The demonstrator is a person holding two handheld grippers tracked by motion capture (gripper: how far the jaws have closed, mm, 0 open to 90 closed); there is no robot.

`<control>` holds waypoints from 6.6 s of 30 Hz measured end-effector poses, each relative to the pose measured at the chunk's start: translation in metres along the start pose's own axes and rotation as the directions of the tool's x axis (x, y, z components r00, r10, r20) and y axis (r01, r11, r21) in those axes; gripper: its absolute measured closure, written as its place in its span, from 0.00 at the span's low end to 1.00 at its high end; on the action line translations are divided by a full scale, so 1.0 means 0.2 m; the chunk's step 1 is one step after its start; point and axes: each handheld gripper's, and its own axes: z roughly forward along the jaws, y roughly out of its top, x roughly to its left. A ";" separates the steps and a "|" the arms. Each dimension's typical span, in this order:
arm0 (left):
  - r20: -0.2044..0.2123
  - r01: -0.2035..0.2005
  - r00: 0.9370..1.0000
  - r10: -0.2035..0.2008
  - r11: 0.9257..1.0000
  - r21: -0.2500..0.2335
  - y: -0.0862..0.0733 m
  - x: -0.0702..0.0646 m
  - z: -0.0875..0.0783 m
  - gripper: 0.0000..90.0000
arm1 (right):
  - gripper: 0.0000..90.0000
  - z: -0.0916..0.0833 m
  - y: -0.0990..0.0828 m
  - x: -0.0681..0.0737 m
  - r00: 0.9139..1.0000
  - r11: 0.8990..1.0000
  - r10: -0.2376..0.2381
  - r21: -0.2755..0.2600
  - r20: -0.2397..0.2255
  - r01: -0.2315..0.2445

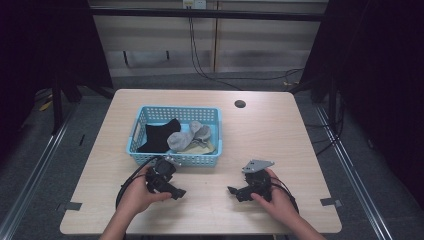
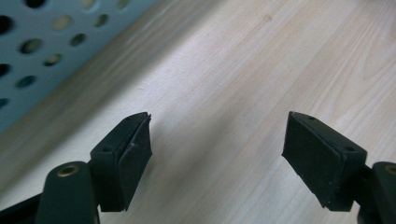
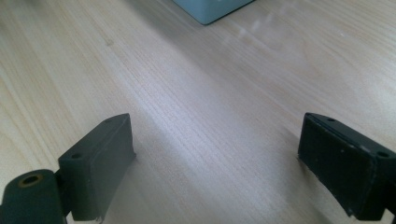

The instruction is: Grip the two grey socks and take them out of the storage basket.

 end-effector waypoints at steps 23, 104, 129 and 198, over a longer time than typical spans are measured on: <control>0.010 0.017 1.000 -0.018 0.994 0.107 0.23 0.05 -0.25 0.26 | 0.11 0.00 0.00 0.00 1.000 1.000 0.003 -0.002 0.000 -0.003; -0.080 0.242 0.970 -0.231 0.956 0.168 0.74 0.40 -0.20 1.00 | 0.11 0.00 0.00 0.00 1.000 1.000 -0.010 -0.007 -0.003 0.010; -0.064 0.189 0.981 -0.181 0.968 0.163 0.82 0.33 -0.52 1.00 | 0.11 0.00 0.00 0.00 1.000 1.000 -0.007 -0.004 -0.006 0.007; 0.037 -0.052 0.998 0.047 0.987 0.150 0.53 -0.12 -0.27 0.64 | 0.11 0.00 0.00 0.00 1.000 1.000 -0.009 -0.008 -0.005 0.009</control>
